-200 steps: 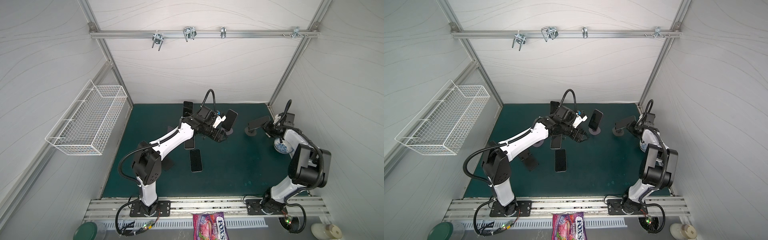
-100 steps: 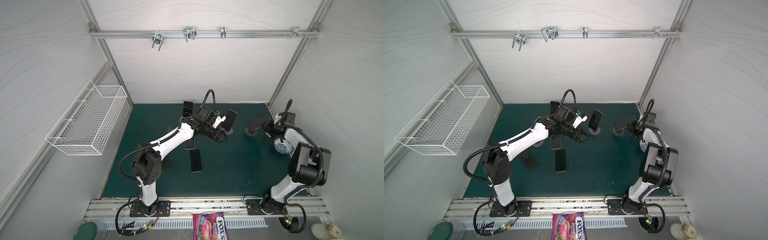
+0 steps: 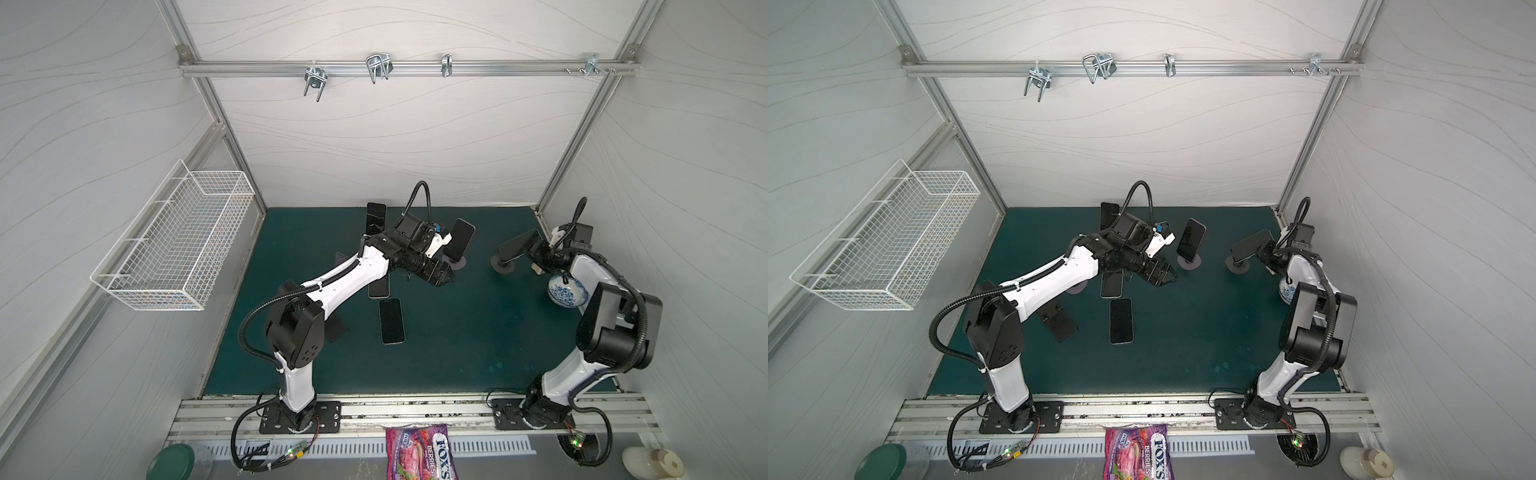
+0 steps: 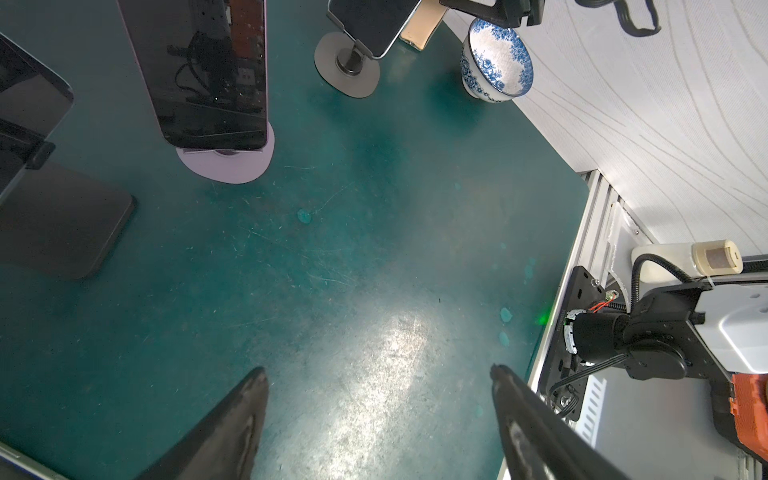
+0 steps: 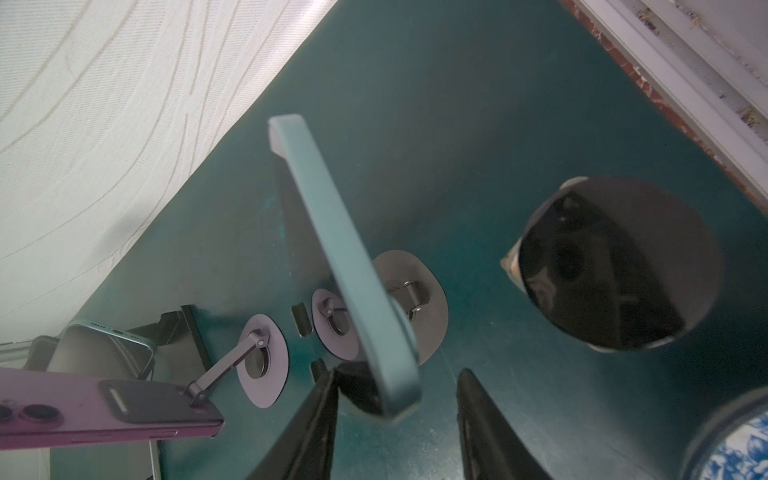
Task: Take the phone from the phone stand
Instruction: 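Close the right gripper on the top edge of the teal-edged phone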
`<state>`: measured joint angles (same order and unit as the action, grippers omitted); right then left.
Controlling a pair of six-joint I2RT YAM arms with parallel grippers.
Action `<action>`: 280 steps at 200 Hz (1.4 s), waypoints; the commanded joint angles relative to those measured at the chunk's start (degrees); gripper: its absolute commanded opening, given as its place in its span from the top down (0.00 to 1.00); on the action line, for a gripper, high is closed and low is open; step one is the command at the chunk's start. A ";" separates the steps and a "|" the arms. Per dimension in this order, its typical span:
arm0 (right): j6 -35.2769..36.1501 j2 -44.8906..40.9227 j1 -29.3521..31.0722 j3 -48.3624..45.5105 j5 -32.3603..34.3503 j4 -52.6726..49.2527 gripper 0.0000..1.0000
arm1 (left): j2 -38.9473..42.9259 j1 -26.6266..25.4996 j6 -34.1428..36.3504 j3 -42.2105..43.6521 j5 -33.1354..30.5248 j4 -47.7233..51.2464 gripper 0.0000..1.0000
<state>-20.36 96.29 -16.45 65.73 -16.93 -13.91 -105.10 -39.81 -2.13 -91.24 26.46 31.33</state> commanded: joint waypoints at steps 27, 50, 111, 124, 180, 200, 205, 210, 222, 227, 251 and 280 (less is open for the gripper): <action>1.81 1.70 -1.22 2.34 0.50 -1.91 0.53 | -0.82 -0.17 0.72 -0.28 0.96 -2.19 0.15; 2.11 1.95 -1.33 2.78 0.73 -2.08 0.53 | -0.85 -0.17 0.55 -0.30 0.98 -2.08 0.15; 2.65 2.86 -1.83 3.54 0.45 -2.30 0.53 | -0.81 -0.18 0.70 -0.20 1.09 -2.13 0.15; 2.78 3.02 -1.98 3.74 0.44 -2.24 0.53 | -0.89 -0.14 0.71 -0.09 1.07 -2.11 0.15; 2.90 3.87 -2.47 4.76 -0.01 -2.27 0.53 | -0.83 -0.18 0.66 -0.04 1.14 -2.11 0.15; 2.96 4.32 -2.62 5.39 -0.21 -2.41 0.53 | -0.79 -0.13 0.68 -0.03 1.12 -2.13 0.15; 3.03 4.34 -2.62 5.50 -0.36 -2.36 0.53 | -0.76 -0.18 0.72 0.03 1.12 -2.15 0.15; 3.01 4.43 -2.62 5.58 -0.68 -2.37 0.53 | -0.81 -0.14 0.70 0.08 1.13 -2.19 0.15; 2.97 4.43 -2.62 5.63 -0.91 -2.27 0.53 | -0.81 -0.17 0.72 0.04 1.07 -2.15 0.15; 3.00 4.41 -2.58 5.56 -0.93 -2.20 0.53 | -0.80 -0.17 0.71 0.08 1.10 -2.15 0.15; 3.22 4.54 -2.58 5.73 -0.92 -2.26 0.53 | -0.82 -0.18 0.63 0.07 1.08 -2.08 0.15; 3.18 4.70 -2.62 6.30 -0.86 -2.35 0.54 | -0.83 -0.11 0.61 0.27 1.10 -2.10 0.15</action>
<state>-18.37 100.01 -18.61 70.37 -17.34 -15.16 -105.25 -39.81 -2.15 -91.00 26.65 31.31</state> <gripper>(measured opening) 0.466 0.848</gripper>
